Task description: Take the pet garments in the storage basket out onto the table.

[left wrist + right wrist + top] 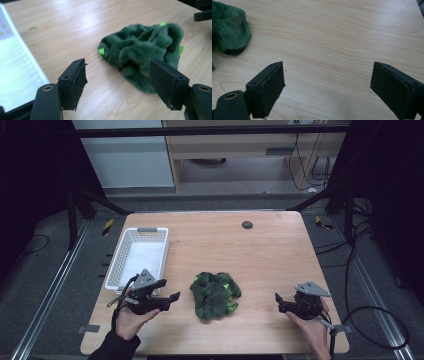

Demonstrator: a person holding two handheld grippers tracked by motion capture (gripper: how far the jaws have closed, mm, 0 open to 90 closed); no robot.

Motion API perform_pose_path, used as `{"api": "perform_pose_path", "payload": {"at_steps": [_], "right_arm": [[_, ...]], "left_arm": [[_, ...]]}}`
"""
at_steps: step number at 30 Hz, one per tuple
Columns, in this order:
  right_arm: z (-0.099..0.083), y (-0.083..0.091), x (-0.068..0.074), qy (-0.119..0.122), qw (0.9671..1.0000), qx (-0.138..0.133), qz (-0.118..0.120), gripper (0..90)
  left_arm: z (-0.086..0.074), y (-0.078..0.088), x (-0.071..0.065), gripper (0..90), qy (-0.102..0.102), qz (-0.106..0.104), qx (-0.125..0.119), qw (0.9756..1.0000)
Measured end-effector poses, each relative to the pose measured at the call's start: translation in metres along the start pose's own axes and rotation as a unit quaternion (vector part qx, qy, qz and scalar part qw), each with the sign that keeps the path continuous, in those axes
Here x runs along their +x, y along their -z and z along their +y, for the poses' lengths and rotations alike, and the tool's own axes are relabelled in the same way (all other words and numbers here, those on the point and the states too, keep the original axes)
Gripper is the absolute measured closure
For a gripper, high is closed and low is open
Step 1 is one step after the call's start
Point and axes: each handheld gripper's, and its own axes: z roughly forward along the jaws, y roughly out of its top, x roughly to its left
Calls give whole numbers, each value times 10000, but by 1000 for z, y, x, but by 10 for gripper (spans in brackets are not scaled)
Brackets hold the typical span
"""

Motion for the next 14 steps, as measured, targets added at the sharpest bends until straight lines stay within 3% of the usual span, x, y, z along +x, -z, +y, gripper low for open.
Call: {"api": "perform_pose_path", "payload": {"at_steps": [5,14], "right_arm": [[-1,-1,0,59,10000,13,-11,119],[-2,-2,1,56,10000,39,1,118]], "left_arm": [[-19,5,6,327,184,136,23,9997],[-53,8,16,325,385,475,352,9975]]}}
